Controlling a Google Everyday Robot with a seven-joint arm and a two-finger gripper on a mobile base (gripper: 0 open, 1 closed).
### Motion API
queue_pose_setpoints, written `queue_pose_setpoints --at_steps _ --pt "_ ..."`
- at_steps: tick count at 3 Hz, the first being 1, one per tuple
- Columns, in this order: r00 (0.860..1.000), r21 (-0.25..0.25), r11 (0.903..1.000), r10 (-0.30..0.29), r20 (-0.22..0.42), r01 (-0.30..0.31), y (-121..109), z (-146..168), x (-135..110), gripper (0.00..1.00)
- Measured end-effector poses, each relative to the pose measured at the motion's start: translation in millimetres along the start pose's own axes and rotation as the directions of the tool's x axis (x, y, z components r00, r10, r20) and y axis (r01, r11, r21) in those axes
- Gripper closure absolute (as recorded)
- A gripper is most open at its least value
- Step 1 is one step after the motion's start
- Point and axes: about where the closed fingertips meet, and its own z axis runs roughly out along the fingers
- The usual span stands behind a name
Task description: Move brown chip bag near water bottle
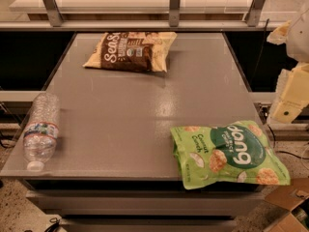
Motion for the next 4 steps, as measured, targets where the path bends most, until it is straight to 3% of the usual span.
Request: queue_pose_setpoints --at_steps 1,2,4 --pt "1.000 0.000 1.0000 0.000 0.000 0.000 0 0 0 0.00" --pt "0.999 0.015 0.9993 -0.035 0.030 0.035 -13 0 -16 0.00" --pt "0.978 0.002 0.9812 -0.193 0.083 0.193 -64 30 -93 0.00"
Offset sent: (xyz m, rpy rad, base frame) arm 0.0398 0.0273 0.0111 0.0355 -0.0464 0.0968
